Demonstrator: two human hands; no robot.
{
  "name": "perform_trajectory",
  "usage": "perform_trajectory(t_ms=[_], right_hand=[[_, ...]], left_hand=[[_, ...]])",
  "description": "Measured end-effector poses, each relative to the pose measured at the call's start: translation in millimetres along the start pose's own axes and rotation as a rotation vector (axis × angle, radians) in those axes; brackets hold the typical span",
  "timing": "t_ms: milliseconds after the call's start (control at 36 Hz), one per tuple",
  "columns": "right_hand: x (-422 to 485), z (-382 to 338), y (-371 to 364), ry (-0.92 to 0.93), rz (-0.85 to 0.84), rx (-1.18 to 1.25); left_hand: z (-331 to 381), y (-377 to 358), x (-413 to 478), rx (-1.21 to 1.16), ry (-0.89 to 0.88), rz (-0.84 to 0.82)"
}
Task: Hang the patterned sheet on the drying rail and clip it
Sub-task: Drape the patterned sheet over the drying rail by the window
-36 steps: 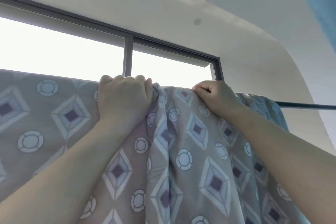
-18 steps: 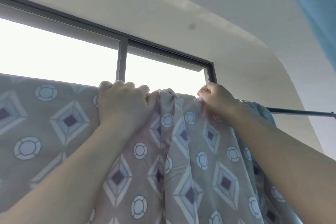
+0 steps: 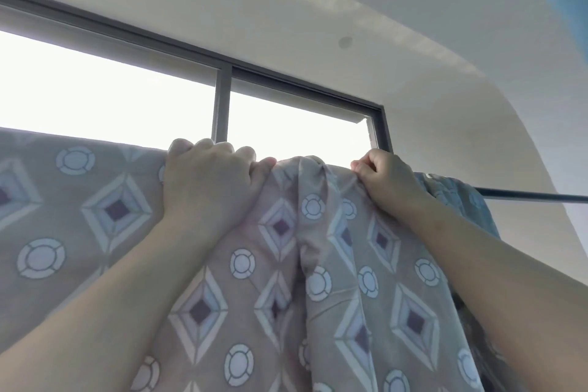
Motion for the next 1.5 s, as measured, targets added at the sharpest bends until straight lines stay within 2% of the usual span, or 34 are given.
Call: perform_trajectory(t_ms=[194,278,389,472,528,611,722,861,972,1028,1056,1139,1167,1222,1278,1389,1500], right_hand=[[1.7,32.7,15.0,-0.118,0.027,-0.134],[0.6,36.4,17.7,-0.158,0.017,-0.140],[-4.6,3.6,6.7,-0.066,-0.063,-0.065],[-17.1,-31.8,-5.9,0.078,-0.085,-0.046],[-21.8,-41.5,-9.4,0.100,-0.025,-0.036],[-23.2,-36.1,-10.1,0.099,0.008,0.046],[-15.3,-14.7,-12.0,0.062,0.039,0.119],[-8.8,16.0,-5.3,-0.070,0.056,0.038],[-5.2,4.3,-3.2,-0.141,0.016,-0.096],[-7.8,-23.5,-1.9,-0.040,0.071,-0.125],[-9.7,-38.8,-3.0,0.033,0.083,-0.065],[-18.0,-76.5,-15.5,0.192,-0.094,0.155],[-20.3,-81.9,-22.3,0.233,-0.141,0.113],[-21.2,-80.4,-32.5,0.279,-0.120,-0.030],[-21.7,-70.4,-31.5,0.247,-0.057,-0.133],[-19.6,-44.4,-24.2,0.170,-0.037,-0.127],[-16.4,-38.6,-15.8,0.064,-0.016,-0.144]], left_hand=[[-26.4,6.5,-3.6,0.054,0.013,0.100],[-33.8,10.7,-5.5,0.048,0.102,0.105],[-14.0,12.5,1.0,0.026,0.200,0.070],[9.3,-4.5,0.9,-0.001,0.066,0.054],[10.9,-14.5,-1.2,-0.006,-0.002,0.076],[-6.8,-15.4,-2.9,0.005,-0.015,0.184],[-28.8,-1.5,-7.6,-0.002,0.025,0.076],[-56.7,16.0,-13.6,-0.001,0.040,0.048],[-54.1,15.2,-2.6,-0.051,0.103,-0.106],[-40.2,10.9,2.8,-0.115,0.095,-0.168],[-32.0,8.8,3.5,-0.161,0.095,-0.173],[-14.8,7.5,2.1,-0.218,0.089,-0.079],[-13.4,8.1,0.2,-0.183,0.077,-0.056],[-18.4,9.8,-4.0,-0.109,0.074,-0.025],[-28.4,15.0,-8.8,-0.047,0.085,0.008],[-50.3,26.5,-12.7,-0.003,0.091,0.024],[-57.9,36.9,-12.5,0.053,0.192,-0.003]])
Point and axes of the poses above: each hand's wrist, its own x-axis towards the middle knuckle, its own y-axis out of the back of the hand, z = x × y, the point moved 2 cm from there along x, towards the middle knuckle, and after that the axes turned 12 degrees about -x, right-handed, at the moved point
